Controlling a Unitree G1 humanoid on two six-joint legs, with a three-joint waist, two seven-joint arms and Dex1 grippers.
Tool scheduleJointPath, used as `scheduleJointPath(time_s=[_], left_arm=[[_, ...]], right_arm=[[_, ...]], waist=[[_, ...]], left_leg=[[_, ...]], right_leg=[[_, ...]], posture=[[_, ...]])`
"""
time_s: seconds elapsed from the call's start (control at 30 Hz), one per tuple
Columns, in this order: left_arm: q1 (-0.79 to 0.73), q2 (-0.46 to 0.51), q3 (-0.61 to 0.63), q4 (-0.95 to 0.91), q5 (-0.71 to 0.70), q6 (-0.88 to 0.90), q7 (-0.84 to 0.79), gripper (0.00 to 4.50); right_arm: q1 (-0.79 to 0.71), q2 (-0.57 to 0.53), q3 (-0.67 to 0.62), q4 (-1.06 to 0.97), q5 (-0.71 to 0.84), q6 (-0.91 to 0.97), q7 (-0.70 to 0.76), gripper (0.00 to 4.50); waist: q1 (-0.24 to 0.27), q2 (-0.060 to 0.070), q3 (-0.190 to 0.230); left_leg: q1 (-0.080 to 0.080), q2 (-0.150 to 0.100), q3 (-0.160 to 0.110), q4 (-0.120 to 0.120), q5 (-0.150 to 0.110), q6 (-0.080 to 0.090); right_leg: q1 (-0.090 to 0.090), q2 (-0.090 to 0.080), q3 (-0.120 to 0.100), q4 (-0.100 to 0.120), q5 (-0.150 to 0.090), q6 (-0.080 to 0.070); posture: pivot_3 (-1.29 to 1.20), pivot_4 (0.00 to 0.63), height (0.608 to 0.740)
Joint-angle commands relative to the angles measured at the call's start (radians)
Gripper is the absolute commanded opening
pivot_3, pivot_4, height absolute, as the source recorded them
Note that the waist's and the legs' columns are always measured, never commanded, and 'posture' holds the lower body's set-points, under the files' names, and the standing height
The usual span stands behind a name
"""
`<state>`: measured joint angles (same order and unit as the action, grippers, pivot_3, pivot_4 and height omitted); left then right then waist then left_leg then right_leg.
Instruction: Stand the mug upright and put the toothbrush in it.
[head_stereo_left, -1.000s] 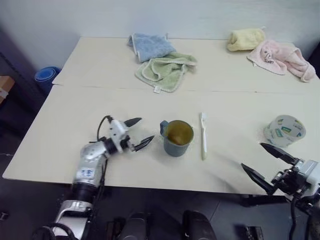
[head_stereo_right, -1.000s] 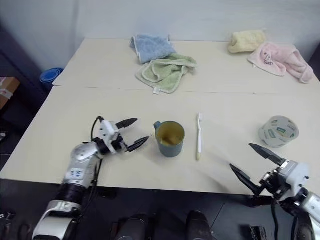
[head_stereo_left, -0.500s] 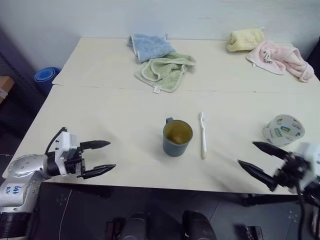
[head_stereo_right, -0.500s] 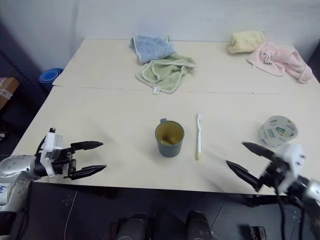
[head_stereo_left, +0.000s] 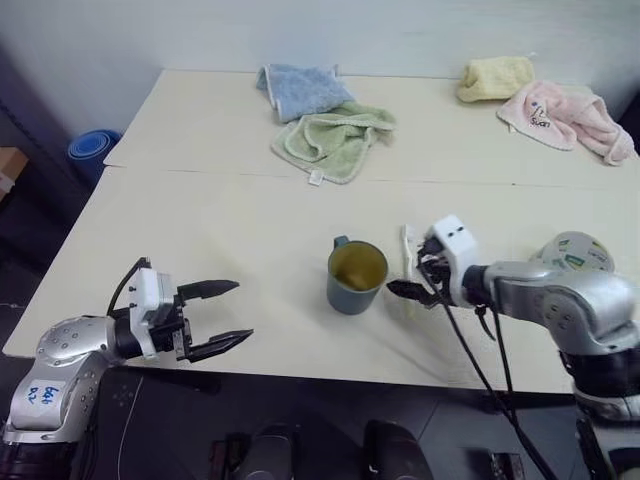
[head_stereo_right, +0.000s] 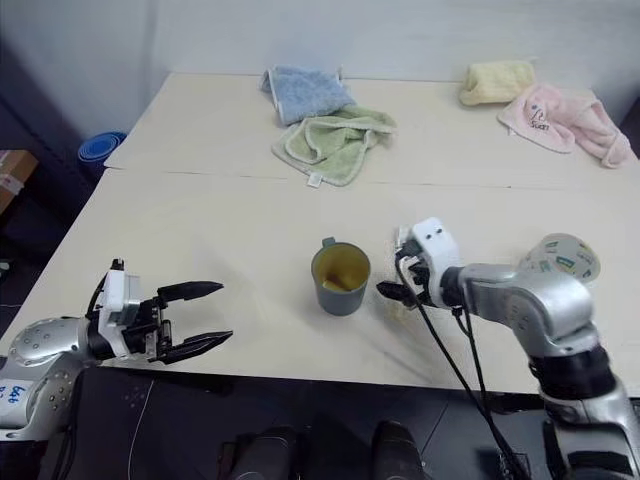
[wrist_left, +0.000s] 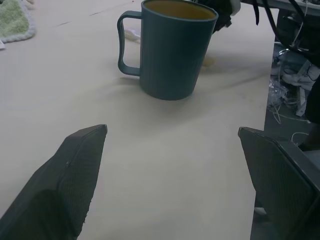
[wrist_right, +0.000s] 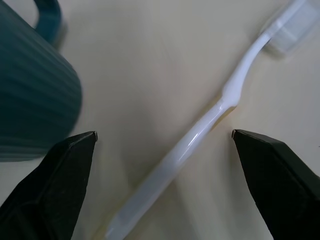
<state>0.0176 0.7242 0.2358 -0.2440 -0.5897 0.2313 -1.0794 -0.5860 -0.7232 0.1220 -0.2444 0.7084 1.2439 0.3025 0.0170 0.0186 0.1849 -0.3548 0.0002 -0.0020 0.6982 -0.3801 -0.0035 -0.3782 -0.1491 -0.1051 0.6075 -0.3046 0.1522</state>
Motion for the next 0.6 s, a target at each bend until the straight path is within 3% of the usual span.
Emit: scheduleJointPath(time_s=[0.03, 0.33, 0.43, 0.6], left_arm=[[0.013, 0.003, 0.019, -0.057, -0.004, -0.008, 0.010, 4.50], [0.006, 0.013, 0.016, -0.087, -0.015, -0.004, 0.004, 4.50], [-0.009, 0.007, 0.009, -0.096, -0.023, -0.001, 0.002, 4.50], [-0.031, -0.035, 0.003, -0.121, -0.070, 0.040, 0.047, 4.50]], right_arm=[[-0.032, 0.015, 0.059, 0.096, -0.105, -0.007, -0.001, 3.56], [-0.049, -0.030, 0.040, 0.186, -0.171, -0.012, 0.144, 0.38], [-0.017, -0.069, -0.012, 0.183, -0.156, -0.076, 0.242, 0.34], [0.075, -0.009, -0.318, 0.173, -0.061, -0.517, 0.482, 0.34]], waist=[[-0.003, -0.003, -0.001], [-0.003, -0.008, -0.005], [0.002, -0.008, -0.005], [0.004, -0.007, -0.003]], left_leg=[[0.000, 0.000, 0.000, 0.000, 0.000, 0.000], [0.001, 0.000, -0.001, 0.000, 0.000, 0.000], [0.000, 0.000, -0.001, 0.000, 0.000, 0.000], [-0.001, 0.000, 0.000, 0.000, 0.000, 0.001]], right_leg=[[0.000, 0.000, 0.000, 0.000, 0.000, 0.000], [0.001, 0.000, 0.000, 0.001, 0.000, 0.000], [0.001, 0.000, -0.001, 0.000, 0.000, 0.000], [0.001, 0.000, -0.001, -0.002, 0.000, 0.001]], posture=[[0.00, 0.150, 0.740], [0.00, 0.150, 0.740], [0.00, 0.150, 0.740], [0.00, 0.150, 0.740]])
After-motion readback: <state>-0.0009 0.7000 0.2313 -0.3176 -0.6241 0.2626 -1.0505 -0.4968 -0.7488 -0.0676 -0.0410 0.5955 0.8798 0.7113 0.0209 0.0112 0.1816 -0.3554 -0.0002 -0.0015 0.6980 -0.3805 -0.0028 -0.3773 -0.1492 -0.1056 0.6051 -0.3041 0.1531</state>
